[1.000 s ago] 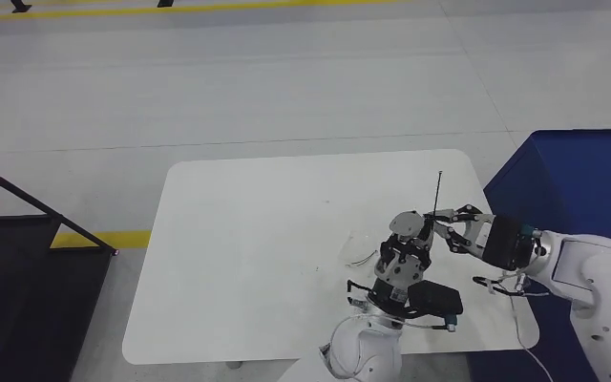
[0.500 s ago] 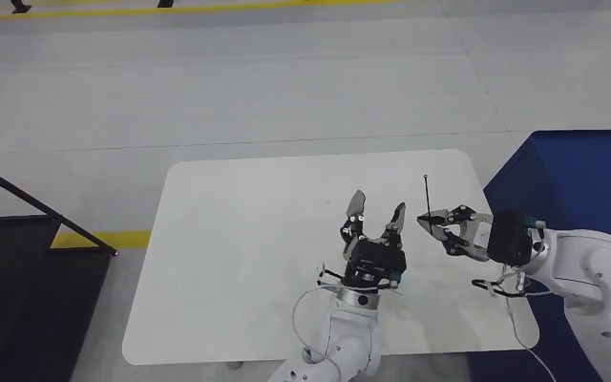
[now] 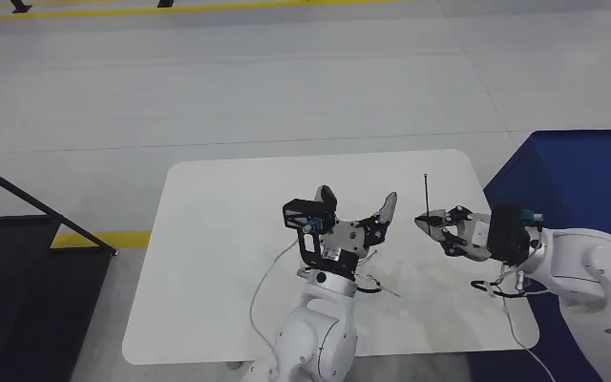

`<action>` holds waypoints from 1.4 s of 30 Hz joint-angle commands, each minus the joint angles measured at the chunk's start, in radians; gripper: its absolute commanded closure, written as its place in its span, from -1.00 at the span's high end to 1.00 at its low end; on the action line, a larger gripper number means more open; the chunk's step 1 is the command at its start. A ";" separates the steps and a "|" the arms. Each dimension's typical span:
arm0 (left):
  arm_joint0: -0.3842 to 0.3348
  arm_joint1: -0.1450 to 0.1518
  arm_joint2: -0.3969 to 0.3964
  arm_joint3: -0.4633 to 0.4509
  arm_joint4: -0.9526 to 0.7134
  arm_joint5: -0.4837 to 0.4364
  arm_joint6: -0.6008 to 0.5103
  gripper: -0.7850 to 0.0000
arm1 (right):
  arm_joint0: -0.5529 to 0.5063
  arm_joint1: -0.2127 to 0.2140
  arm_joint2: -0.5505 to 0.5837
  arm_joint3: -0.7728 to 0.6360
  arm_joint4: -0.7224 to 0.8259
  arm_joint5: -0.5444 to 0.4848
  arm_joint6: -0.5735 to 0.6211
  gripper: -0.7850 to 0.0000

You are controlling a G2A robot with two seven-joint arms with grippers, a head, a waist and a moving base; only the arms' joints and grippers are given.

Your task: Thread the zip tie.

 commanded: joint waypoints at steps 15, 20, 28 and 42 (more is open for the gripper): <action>-0.007 0.001 -0.082 -0.075 -0.479 -0.107 -0.339 -0.33 | -0.008 0.007 0.005 -0.041 -0.111 0.082 -0.025 -1.00; -0.033 0.006 -0.084 -0.074 -0.498 -0.095 -0.407 -0.49 | -0.032 -0.001 0.016 -0.065 -0.231 0.109 -0.099 -1.00; -0.048 0.004 -0.007 -0.034 -0.332 -0.090 -0.244 -0.81 | -0.066 -0.010 0.006 -0.078 -0.372 0.137 -0.197 -1.00; -0.029 0.009 0.014 -0.059 -0.333 -0.085 -0.256 -0.80 | -0.082 -0.019 0.002 -0.074 -0.408 0.138 -0.227 -1.00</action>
